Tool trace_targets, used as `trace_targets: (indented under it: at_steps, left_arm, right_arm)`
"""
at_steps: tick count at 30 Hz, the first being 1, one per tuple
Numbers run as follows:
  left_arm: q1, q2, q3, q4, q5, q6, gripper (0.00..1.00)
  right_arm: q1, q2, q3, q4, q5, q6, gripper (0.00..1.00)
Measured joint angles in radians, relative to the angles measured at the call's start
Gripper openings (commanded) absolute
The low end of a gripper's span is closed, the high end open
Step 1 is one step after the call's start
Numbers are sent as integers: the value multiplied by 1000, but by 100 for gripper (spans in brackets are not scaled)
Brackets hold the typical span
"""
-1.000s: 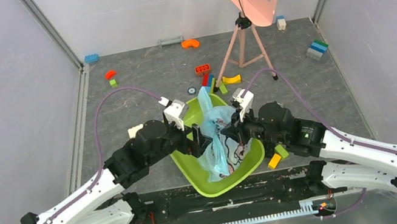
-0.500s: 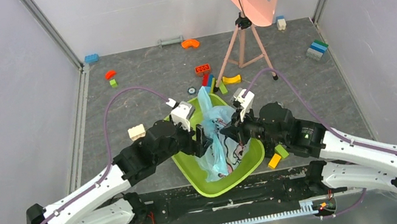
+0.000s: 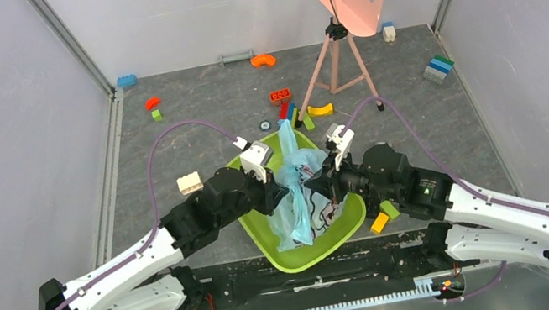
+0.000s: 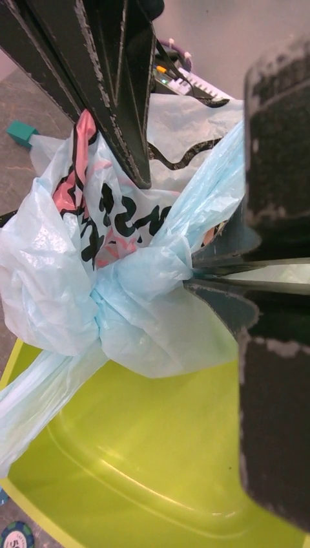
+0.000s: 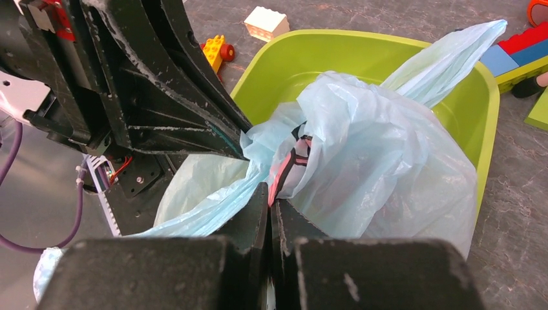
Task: Take the fake fruits out of the plastic bag
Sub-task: Untie the plastic bag from the bin.
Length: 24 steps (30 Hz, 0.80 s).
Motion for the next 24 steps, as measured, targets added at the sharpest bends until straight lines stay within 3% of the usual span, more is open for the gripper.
trace_targets:
  at_steps: [1,7,24]
  left_arm:
    - [0,0,-1,4,2,-1,2]
    - [-2,-9,-22,15,-5,-3,2]
    - [-11,-234,-99,-15,-209,-57,2]
  right_arm:
    - [0,-1,-3,2,0,1,0]
    - [0,-30,-21,2,43,17,0]
    - [14,-165,-85,-87,411,201,0]
